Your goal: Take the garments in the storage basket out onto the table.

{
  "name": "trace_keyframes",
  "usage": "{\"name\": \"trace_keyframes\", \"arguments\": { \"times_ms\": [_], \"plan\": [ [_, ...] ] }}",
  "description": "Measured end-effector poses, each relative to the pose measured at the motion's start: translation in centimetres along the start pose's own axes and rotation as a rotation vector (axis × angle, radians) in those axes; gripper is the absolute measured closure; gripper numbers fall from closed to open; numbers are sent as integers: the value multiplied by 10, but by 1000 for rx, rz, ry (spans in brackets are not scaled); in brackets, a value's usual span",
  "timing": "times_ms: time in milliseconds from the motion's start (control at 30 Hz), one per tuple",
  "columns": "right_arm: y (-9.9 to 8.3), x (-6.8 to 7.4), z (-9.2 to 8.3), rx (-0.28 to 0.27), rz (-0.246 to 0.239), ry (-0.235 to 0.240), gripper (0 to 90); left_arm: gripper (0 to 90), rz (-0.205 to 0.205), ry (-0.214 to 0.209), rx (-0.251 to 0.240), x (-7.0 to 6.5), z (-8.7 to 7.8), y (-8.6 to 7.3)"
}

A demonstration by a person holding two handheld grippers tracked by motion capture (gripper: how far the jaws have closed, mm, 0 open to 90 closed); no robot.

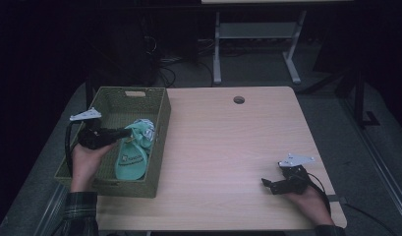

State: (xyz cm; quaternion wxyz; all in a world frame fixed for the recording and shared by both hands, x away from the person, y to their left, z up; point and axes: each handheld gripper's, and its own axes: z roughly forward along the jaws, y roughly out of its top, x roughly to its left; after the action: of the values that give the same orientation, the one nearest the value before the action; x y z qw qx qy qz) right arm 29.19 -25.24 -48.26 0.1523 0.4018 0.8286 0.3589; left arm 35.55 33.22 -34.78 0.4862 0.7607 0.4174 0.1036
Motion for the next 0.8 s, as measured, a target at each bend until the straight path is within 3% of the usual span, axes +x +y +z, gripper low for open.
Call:
{"name": "trace_keyframes", "arguments": {
  "times_ms": [300, 800],
  "plan": [
    [0, 0, 0, 0, -1, -1, 77, 837, 23, -11, -42, -4, -10, 15],
    [0, 0, 0, 0, 6, -2, 77, 837, 18, -60, -73, -10, -24, 33]
  ]
}}
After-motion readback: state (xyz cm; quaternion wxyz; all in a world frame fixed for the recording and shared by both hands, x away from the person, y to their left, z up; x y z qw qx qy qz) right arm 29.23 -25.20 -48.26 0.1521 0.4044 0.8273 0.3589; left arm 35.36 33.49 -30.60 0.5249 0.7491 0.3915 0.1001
